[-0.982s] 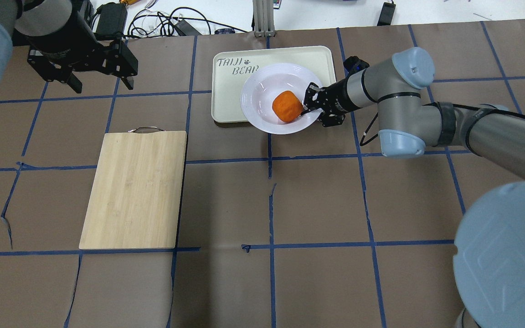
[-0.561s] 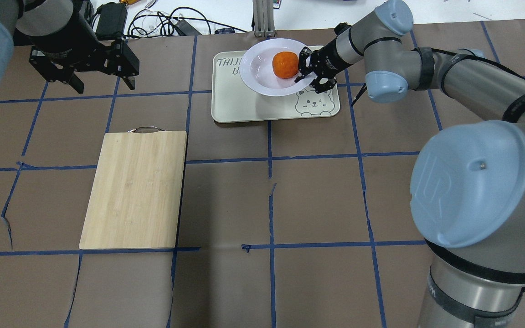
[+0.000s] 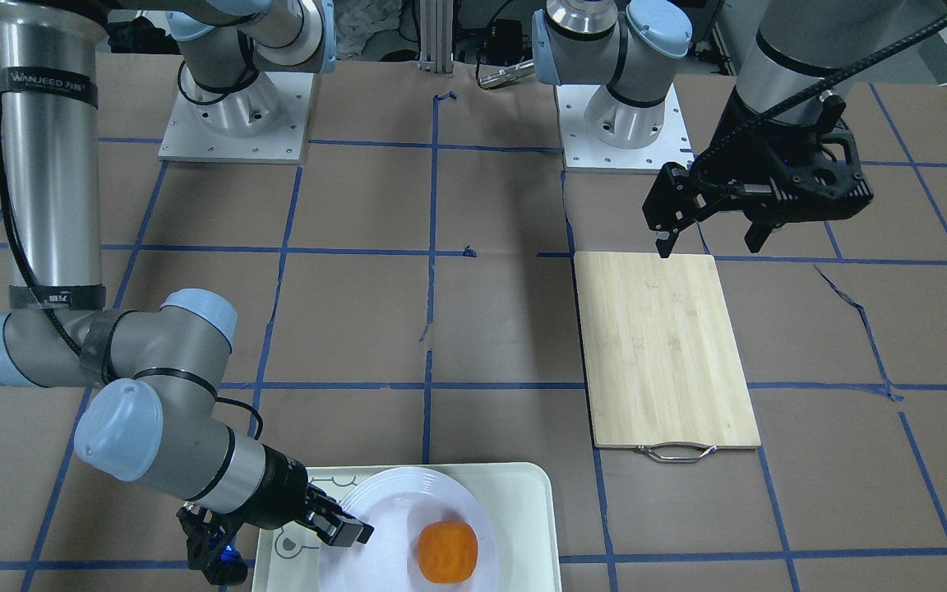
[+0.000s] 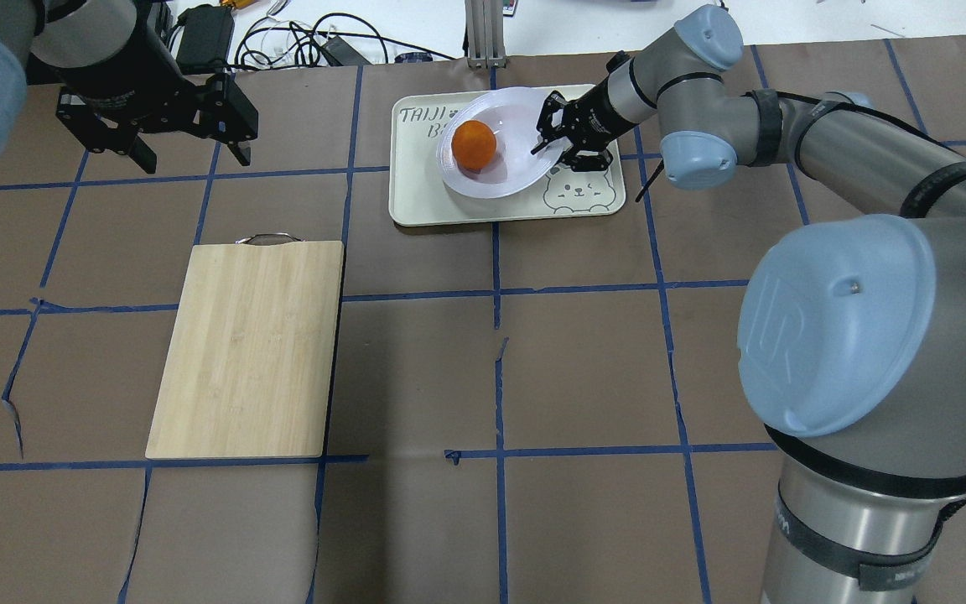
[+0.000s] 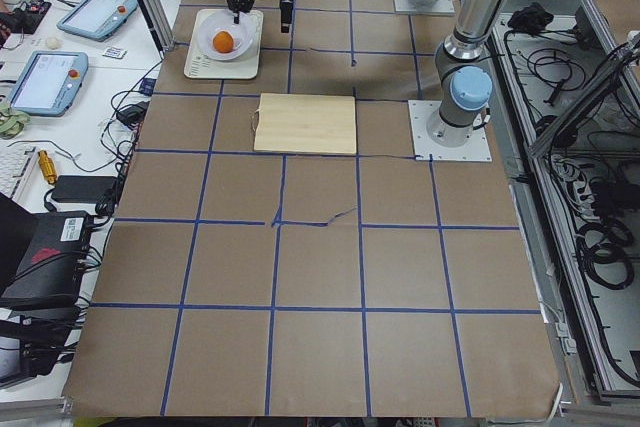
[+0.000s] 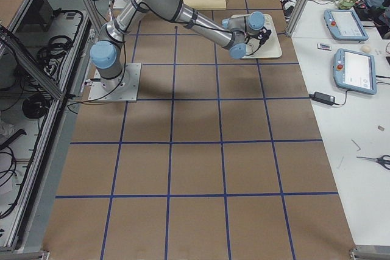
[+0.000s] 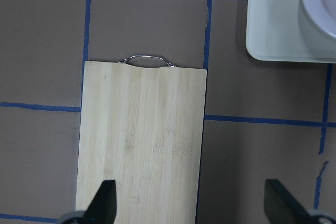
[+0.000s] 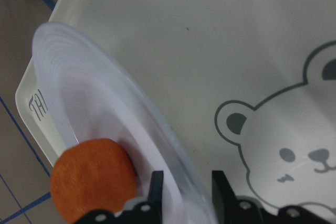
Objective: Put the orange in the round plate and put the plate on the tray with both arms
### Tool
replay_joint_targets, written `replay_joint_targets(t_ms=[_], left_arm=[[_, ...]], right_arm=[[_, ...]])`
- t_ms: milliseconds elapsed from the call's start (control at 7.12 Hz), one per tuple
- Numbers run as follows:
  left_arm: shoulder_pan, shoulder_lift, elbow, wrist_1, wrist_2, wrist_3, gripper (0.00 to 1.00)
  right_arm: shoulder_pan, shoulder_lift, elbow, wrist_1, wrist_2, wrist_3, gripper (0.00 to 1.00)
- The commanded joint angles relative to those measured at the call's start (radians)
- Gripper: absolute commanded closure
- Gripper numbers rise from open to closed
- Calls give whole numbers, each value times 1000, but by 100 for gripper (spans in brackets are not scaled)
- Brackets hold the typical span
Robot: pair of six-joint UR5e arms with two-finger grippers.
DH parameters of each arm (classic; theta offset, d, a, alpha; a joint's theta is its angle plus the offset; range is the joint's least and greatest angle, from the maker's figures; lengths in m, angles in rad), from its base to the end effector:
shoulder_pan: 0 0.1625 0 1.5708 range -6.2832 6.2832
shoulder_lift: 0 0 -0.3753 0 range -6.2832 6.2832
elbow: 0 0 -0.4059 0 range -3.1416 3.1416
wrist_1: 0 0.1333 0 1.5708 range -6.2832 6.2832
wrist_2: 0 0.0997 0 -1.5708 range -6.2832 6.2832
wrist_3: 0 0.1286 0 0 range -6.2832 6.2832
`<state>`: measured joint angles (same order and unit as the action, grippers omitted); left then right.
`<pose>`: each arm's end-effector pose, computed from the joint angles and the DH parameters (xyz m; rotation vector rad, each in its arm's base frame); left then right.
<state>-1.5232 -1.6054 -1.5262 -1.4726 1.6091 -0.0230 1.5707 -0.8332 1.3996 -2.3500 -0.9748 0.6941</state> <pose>-0.1029 -0.5374 0.4246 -0.1125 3.0955 -0.1670 0.2054 -0.7149 0.1395 0.7770 2.3900 0.0101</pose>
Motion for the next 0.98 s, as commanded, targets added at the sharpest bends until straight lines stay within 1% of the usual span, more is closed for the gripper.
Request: replay_joint_targets(t_ms=[0, 140, 281, 421, 561, 702, 842], left_arm=[[0, -1, 0, 0, 2, 0, 0], [0, -1, 0, -2, 5, 0, 0], [0, 1, -2, -2, 6, 0, 0], [0, -1, -2, -3, 6, 0, 0], [0, -1, -2, -3, 6, 0, 0], [0, -1, -3, -3, 6, 0, 0], [0, 2, -24, 1, 9, 0, 0]], right_arm=[[-18, -82, -5, 24, -142, -57, 0], [-32, -140, -16, 122, -236, -147, 0], [-50, -200, -42, 230, -328, -277, 0], [-58, -252, -91, 356, -454, -376, 0], [-60, -321, -103, 521, -579, -500, 0], [-54, -411, -99, 623, -602, -546, 0], [-49, -503, -93, 756, -590, -550, 0]])
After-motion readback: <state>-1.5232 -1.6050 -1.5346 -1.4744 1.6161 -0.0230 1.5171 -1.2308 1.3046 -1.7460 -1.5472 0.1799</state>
